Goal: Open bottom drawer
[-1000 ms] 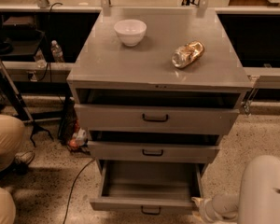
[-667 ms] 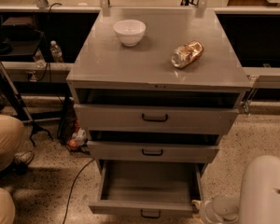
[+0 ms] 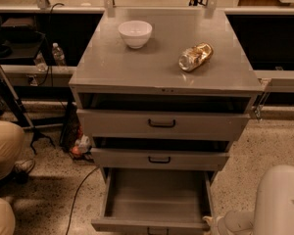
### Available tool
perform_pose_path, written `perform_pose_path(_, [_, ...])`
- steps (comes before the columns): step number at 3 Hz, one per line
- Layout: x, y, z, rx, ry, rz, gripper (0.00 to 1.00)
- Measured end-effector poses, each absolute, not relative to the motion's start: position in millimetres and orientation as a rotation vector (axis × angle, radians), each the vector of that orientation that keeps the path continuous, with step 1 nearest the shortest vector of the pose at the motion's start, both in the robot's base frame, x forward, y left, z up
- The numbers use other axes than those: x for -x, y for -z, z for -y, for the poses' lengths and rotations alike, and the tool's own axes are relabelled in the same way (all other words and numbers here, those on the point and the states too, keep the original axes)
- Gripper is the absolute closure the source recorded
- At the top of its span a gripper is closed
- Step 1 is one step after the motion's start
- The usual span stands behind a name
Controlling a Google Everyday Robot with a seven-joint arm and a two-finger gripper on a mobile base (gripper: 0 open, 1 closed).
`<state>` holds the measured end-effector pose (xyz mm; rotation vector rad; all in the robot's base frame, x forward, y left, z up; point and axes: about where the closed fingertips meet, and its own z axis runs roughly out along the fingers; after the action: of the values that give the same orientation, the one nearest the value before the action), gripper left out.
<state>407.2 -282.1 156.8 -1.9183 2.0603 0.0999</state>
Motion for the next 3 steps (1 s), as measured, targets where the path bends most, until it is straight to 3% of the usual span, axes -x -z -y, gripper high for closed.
perform_pose_path(1, [-406.4,-156.0,281.3,1.918,-0.103,-2.060,0.89])
perform_pose_path(3, [-404.7,-154.3,279.1,1.919,-0.109,-2.060,0.43])
